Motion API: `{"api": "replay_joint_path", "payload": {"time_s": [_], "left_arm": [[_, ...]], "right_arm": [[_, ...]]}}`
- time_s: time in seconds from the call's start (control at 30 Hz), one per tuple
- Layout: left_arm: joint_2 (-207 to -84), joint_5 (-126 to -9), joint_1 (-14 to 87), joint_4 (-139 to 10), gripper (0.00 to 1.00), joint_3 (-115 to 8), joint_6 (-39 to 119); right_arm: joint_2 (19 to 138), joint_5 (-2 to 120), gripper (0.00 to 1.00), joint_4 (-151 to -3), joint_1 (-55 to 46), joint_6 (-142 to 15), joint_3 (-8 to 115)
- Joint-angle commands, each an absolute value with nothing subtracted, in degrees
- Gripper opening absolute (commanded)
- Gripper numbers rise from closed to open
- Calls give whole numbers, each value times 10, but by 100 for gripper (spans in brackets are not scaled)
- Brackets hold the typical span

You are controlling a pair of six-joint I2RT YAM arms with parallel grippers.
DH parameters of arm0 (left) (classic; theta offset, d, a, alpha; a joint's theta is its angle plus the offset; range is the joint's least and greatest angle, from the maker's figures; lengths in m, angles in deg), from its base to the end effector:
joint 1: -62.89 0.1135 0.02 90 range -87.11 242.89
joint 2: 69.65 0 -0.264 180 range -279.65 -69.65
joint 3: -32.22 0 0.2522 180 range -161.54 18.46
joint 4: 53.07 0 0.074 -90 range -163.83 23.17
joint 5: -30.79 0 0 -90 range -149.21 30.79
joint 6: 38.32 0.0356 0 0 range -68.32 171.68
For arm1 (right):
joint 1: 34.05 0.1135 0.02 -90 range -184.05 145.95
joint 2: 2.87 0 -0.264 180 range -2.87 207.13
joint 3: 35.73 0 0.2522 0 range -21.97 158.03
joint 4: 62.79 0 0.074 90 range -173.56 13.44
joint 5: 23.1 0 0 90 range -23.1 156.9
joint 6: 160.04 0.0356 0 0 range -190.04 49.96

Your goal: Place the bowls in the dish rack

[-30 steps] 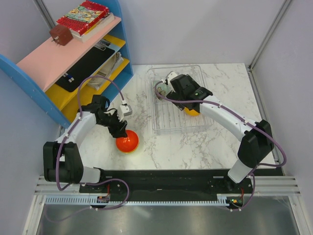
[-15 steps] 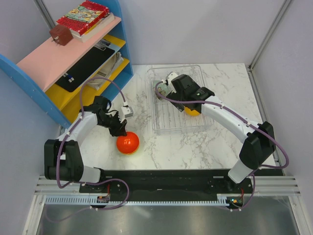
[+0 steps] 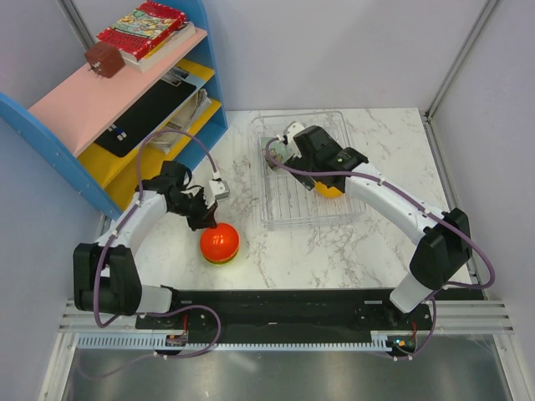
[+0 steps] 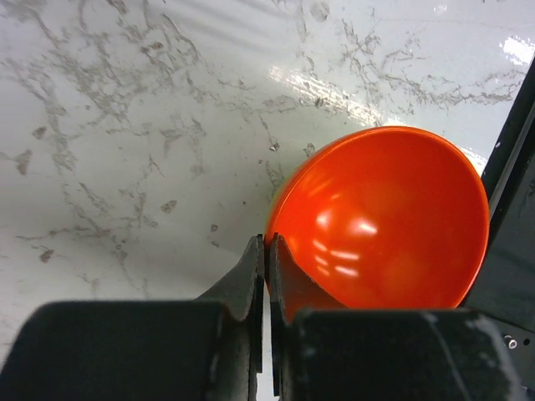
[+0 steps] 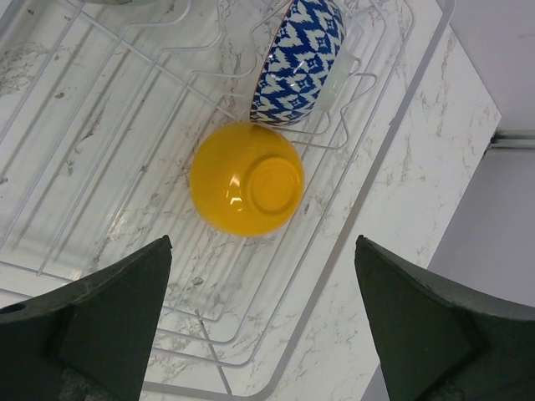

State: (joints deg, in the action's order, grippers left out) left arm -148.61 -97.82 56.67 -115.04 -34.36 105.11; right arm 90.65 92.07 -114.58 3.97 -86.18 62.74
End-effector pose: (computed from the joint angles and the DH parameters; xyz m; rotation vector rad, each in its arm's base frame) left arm 0.2394 -0.0484 0.2205 1.3732 2.1488 -0.6774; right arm 0.2930 0.2099 0.3213 -0.8684 2.1456 -0.3323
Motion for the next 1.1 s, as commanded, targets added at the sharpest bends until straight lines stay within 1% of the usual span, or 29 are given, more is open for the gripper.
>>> {"api": "replay_joint_path", "payload": {"time_s": [0.0, 0.2, 0.3, 0.33, 0.43, 0.47, 0.57, 0.7, 0.77, 0.9, 0.93, 1.07], "left_arm": [[-1443, -1016, 565, -1167, 2, -400, 1038], [-1417, -1077, 566, -1182, 2, -445, 1020], [-1434, -1123, 565, -1181, 2, -469, 1015], [-1443, -1134, 566, -1179, 2, -486, 1012], [-1489, -1169, 565, -1162, 2, -526, 996], [-1501, -1176, 565, -1147, 2, -536, 991], [-1553, -1172, 563, -1125, 2, -580, 966], [-1615, -1155, 559, -1095, 2, -641, 921], [-1640, -1150, 556, -1088, 2, -673, 907], [-1637, -1141, 545, -1052, 2, -689, 861], [-1631, -1137, 539, -1021, 2, -679, 853], [-1585, -1106, 520, -962, 2, -643, 817]], "right_arm": [[883, 901, 97, -1146, 42, -846, 661], [873, 826, 98, -1149, 37, -814, 680], [878, 740, 98, -1165, 35, -782, 706], [883, 694, 98, -1173, 32, -773, 717], [911, 607, 98, -1218, 27, -737, 771], [925, 559, 98, -1229, 23, -724, 783], [938, 459, 97, -1243, 14, -700, 813], [950, 369, 98, -1239, 4, -655, 816], [956, 343, 98, -1233, 4, -641, 803], [969, 279, 98, -1198, -13, -614, 777], [971, 240, 98, -1189, -20, -594, 771], [983, 156, 98, -1144, -60, -553, 746]]}}
